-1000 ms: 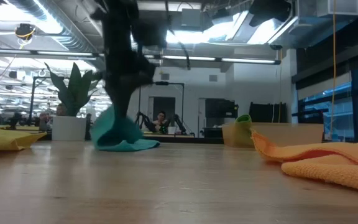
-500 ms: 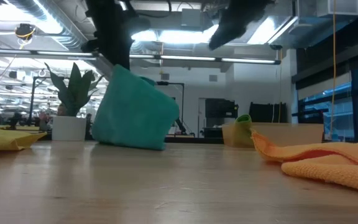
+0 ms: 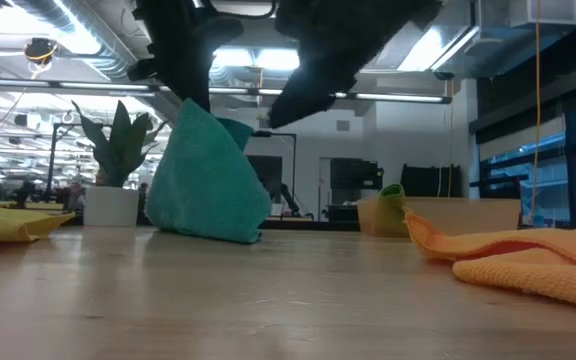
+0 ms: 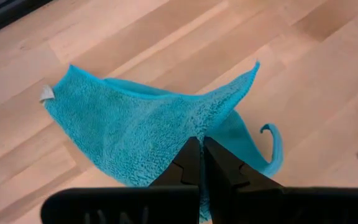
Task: Roll microfiber towels into tight, uniform cylinder then place into a basket
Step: Fold the blue towel
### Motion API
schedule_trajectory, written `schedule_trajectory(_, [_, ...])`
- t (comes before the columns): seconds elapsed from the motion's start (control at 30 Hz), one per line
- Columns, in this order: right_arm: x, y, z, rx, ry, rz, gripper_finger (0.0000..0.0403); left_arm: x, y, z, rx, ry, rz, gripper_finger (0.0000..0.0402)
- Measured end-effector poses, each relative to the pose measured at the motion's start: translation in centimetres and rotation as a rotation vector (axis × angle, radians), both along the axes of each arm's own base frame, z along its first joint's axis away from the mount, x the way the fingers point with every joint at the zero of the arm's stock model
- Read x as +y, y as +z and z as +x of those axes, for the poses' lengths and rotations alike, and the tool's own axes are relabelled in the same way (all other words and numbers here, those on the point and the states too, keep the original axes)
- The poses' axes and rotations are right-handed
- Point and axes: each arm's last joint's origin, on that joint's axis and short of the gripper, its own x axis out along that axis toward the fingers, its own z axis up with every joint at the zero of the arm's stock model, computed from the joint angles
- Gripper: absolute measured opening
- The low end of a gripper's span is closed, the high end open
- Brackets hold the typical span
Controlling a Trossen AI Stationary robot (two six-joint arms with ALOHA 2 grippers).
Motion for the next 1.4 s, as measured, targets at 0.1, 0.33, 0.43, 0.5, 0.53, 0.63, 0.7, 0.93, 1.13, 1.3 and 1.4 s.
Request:
schedule_trajectory(0.1, [-0.8,0.0,0.7,-0.057,-0.007,-0.012,0.0170,-0.3,0.0,0.0,-0.009,0.004,-0.006,0.0000])
schedule_trajectory(0.33, [-3.1,-0.5,1.7,-0.115,-0.009,0.040,0.0170,-1.2,0.0,0.1,-0.025,-0.001,-0.014,0.0000])
schedule_trajectory(0.43, [-3.8,-1.6,2.3,-0.121,-0.003,0.061,0.0170,-1.5,0.1,0.2,-0.039,-0.014,-0.013,0.0000])
schedule_trajectory(0.5, [-3.9,-2.1,2.7,-0.130,0.016,0.082,0.0170,-1.7,0.2,0.3,-0.054,-0.020,-0.012,0.0000])
schedule_trajectory(0.53, [-4.0,-2.3,2.9,-0.140,0.032,0.097,0.0170,-1.8,0.2,0.4,-0.058,-0.024,-0.012,0.0000])
schedule_trajectory(0.63, [-4.1,-2.7,3.3,-0.170,0.087,0.143,0.0170,-2.0,0.2,0.5,-0.074,-0.028,-0.013,0.0000])
schedule_trajectory(0.7, [-4.1,-2.8,3.5,-0.185,0.100,0.153,0.0170,-2.0,0.3,0.5,-0.078,-0.028,-0.012,0.0000])
schedule_trajectory(0.93, [-4.9,-3.2,3.6,-0.188,0.122,0.155,0.0170,-2.0,0.3,0.6,-0.081,-0.034,-0.008,0.0000])
schedule_trajectory(1.13, [-5.8,-3.0,3.7,-0.228,0.174,0.185,0.0170,-2.0,0.4,0.9,-0.110,-0.039,-0.007,0.0000])
schedule_trajectory(1.3, [-6.0,-2.5,3.9,-0.272,0.223,0.232,0.0170,-2.1,0.6,1.3,-0.147,-0.088,-0.007,0.0000])
schedule_trajectory(1.4, [-6.3,-2.3,4.0,-0.304,0.219,0.226,0.0170,-2.4,0.7,1.4,-0.159,-0.099,-0.012,0.0000])
